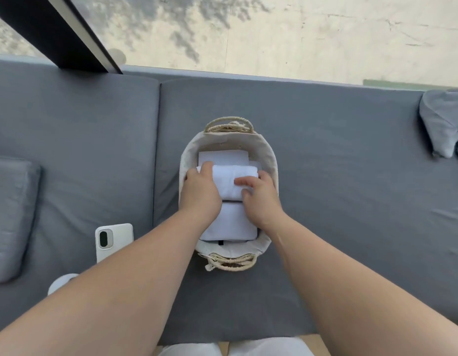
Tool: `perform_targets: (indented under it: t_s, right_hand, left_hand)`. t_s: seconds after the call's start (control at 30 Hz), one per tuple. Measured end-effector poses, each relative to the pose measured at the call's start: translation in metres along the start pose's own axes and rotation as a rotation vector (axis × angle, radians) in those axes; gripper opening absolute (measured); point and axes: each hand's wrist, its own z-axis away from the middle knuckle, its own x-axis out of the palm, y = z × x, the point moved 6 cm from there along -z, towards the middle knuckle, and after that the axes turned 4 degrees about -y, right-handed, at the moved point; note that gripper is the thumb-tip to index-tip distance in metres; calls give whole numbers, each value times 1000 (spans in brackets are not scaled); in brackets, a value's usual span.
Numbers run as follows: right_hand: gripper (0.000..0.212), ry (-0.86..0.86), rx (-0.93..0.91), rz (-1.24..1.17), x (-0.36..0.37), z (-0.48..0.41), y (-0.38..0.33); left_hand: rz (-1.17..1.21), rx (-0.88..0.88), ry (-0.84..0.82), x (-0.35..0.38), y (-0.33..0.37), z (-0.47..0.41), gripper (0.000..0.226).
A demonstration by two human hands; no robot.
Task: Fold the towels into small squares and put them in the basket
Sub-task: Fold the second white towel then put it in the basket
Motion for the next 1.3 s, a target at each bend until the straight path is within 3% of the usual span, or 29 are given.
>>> perform_targets:
  t_s: [0.23, 0.33, 0.4, 0.5, 0.6, 0.73, 1.0, 1.3]
  right_hand:
    - [44, -117, 65, 174, 9, 2, 4]
    - [42, -178, 13, 404, 10, 9, -3]
    - [41, -159, -149, 706, 14, 16, -11]
    - [65, -148, -370, 998, 28, 28, -14]
    - [74, -264, -256, 1145, 43, 27, 5]
    - [80, -357, -97, 1121, 50, 20, 17]
    - [84, -501, -4, 1204, 50, 4, 26]
    - [85, -466, 5, 1285, 49, 5, 16]
  left_hand:
    - [-743, 237, -62, 36, 4, 30, 74]
    - [-752, 233, -162, 52, -13, 38, 72]
    - [-798, 232, -182, 55, -16, 34, 73]
    - [-833, 228, -188, 57, -15, 28, 75]
    - [-835, 204, -211, 59, -18, 28, 76]
    - [-822, 191, -234, 60, -18, 27, 75]
    - [-902, 138, -315, 67, -19, 16, 76]
    - [-936, 161, -303, 59, -11, 20, 76]
